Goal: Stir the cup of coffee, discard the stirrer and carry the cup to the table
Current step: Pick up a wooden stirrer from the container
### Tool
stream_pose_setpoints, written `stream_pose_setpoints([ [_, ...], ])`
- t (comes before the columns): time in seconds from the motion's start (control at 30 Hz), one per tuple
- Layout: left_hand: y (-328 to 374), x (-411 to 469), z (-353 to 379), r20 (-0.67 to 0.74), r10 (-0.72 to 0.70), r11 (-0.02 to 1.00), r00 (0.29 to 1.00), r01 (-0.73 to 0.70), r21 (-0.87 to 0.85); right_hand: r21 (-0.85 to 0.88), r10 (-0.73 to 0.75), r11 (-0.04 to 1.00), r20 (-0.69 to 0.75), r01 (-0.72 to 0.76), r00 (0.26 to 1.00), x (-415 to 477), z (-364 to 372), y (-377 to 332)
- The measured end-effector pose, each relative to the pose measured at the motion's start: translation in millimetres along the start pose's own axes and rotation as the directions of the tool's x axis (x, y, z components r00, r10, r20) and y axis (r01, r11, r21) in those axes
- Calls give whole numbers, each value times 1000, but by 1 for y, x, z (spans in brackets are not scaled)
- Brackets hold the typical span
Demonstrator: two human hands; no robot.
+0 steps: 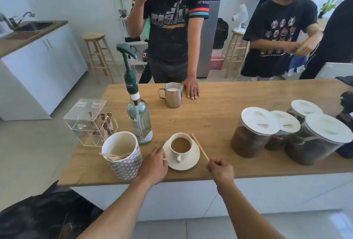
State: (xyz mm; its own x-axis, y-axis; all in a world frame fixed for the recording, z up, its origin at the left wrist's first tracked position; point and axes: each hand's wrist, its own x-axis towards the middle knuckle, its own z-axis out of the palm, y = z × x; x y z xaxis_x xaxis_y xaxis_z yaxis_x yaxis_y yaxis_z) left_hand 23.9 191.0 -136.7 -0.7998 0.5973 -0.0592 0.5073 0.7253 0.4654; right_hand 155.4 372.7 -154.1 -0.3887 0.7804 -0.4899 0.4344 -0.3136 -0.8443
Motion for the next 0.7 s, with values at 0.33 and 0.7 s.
stream_pose_setpoints([
  [0.33, 2, -1, 10, -14, -62, 998, 998, 62, 15, -65, 5, 998, 80, 0, 997, 0, 15, 11],
  [0.7, 5, -4, 10, 26, -119, 992, 993, 118, 46, -194, -26, 979, 204, 66, 979, -1, 18, 19],
])
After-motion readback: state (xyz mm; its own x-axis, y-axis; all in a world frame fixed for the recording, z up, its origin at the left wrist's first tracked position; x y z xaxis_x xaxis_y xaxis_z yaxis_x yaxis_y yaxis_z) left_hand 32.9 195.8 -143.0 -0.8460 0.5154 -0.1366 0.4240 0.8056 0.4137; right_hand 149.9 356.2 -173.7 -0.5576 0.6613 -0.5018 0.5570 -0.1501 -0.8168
